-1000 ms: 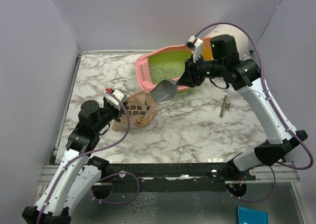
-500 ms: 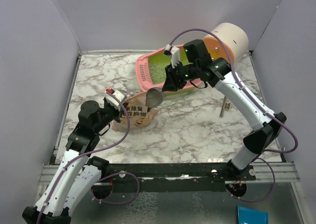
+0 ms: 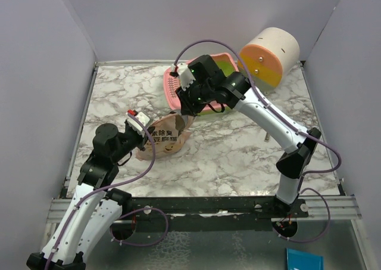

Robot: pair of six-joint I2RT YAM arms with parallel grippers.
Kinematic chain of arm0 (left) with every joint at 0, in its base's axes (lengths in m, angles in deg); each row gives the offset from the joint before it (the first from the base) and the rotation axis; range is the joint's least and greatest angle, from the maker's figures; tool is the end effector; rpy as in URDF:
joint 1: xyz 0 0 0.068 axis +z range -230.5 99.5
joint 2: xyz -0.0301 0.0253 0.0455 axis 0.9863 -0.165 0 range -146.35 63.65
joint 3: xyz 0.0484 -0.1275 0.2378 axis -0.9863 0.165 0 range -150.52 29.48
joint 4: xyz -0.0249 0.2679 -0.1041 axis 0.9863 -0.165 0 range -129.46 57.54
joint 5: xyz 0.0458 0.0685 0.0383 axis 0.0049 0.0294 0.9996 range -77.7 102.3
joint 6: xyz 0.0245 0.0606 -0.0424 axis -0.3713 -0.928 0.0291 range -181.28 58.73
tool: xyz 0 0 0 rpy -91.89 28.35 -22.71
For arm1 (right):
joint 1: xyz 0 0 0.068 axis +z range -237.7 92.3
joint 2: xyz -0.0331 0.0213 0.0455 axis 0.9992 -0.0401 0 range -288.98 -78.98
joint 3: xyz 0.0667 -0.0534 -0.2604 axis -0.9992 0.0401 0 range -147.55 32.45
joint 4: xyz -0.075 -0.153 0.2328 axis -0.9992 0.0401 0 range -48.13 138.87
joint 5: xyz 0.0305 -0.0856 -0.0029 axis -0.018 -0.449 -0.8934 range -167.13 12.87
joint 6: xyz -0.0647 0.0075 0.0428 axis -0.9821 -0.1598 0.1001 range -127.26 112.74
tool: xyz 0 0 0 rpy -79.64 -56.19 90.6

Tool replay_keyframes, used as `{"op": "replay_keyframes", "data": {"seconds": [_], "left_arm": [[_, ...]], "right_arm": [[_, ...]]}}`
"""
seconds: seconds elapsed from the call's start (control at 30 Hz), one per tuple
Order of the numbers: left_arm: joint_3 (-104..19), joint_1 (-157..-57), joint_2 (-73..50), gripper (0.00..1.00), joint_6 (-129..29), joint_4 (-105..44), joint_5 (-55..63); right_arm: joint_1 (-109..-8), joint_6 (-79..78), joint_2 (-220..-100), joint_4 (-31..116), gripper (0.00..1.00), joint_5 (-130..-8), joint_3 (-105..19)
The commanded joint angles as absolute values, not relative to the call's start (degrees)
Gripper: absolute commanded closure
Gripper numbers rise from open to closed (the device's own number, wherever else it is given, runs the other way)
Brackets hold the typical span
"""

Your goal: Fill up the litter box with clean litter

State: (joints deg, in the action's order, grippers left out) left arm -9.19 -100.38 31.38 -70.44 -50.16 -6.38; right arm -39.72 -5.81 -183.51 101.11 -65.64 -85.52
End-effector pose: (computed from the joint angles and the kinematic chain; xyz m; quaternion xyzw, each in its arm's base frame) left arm 0.1764 -0.0865 0.3185 0.2910 0.7128 -0.1834 0.6112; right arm 0.2819 0.3327 0.3925 -0.3988 0.8320 0.2408 0.3012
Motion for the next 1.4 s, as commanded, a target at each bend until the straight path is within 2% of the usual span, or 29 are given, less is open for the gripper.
{"op": "replay_keyframes", "data": {"seconds": [0.0,0.4,1.37], "left_arm": [[-10.9,-100.48,33.5,1.0,-70.15,-43.82,-11.24],[-10.17,-100.5,33.73,1.0,-69.58,-43.39,-11.26],[-10.08,-100.48,33.59,1.0,-70.21,-43.46,-10.91]], "right_arm": [[-37.69,-6.87,-186.24,102.83,0.99,-75.29,-87.34],[-36.0,-7.15,-189.3,101.63,0.99,-81.62,-82.97],[-33.57,-5.27,-193.18,91.96,0.99,-74.08,-63.78]]}}
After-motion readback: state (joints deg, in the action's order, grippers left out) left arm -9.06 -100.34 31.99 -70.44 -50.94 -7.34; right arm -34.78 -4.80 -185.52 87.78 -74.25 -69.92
